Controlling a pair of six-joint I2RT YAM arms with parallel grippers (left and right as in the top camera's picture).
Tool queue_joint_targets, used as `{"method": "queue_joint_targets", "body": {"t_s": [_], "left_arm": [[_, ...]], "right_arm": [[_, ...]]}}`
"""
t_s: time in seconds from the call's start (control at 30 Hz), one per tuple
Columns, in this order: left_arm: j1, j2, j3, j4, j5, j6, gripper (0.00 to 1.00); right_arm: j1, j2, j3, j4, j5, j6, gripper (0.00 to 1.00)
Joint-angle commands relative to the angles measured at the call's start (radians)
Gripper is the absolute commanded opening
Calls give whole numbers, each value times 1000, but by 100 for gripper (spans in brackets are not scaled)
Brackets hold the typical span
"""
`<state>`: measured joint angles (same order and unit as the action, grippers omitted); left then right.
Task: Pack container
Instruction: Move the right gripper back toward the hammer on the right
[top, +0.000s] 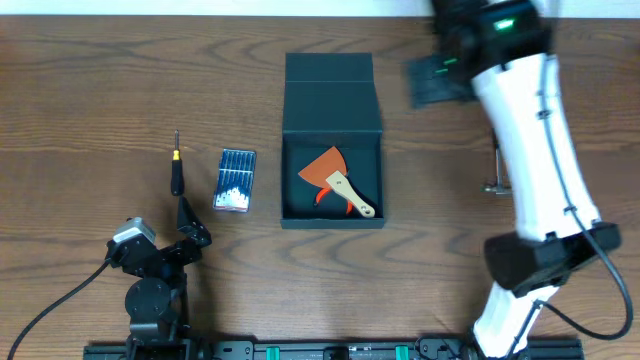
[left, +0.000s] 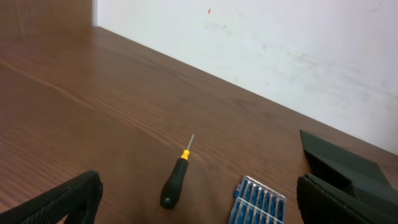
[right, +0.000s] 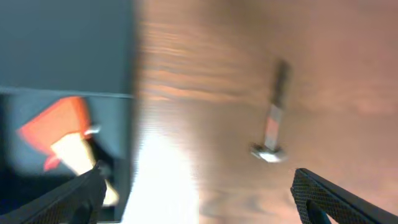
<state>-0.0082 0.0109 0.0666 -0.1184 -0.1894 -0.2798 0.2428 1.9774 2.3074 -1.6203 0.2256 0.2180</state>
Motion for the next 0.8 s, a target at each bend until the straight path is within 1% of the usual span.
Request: {"method": "queue_joint_targets", "body": {"t_s": [0.0,0.1,0.2,0.3,0.43,0.63,0.77], "left_arm": [[2,-7,-30,-7,-2,18,99],[2,-7,-30,-7,-2,18,99],[2,-7,-30,-7,-2,17,98],[2,-7,-30,-7,-2,18,99],[2,-7,-30,-7,-2,18,99],[2,-7,-30,-7,-2,18,99],[2,-7,-30,-7,-2,18,99]], "right_arm": [[-123,3,-49,-15,30,8,99],[-215,3,-110,-4,29,-33,99],[-288,3,-210,22,29,-59,99],[-315,3,-291,58,16,-84,99],[-337,2,-435,157,-79,-164,99],[-362,2,-632,287,-89,-225,99],[-404,2,-744,356,-142,-261,99]]}}
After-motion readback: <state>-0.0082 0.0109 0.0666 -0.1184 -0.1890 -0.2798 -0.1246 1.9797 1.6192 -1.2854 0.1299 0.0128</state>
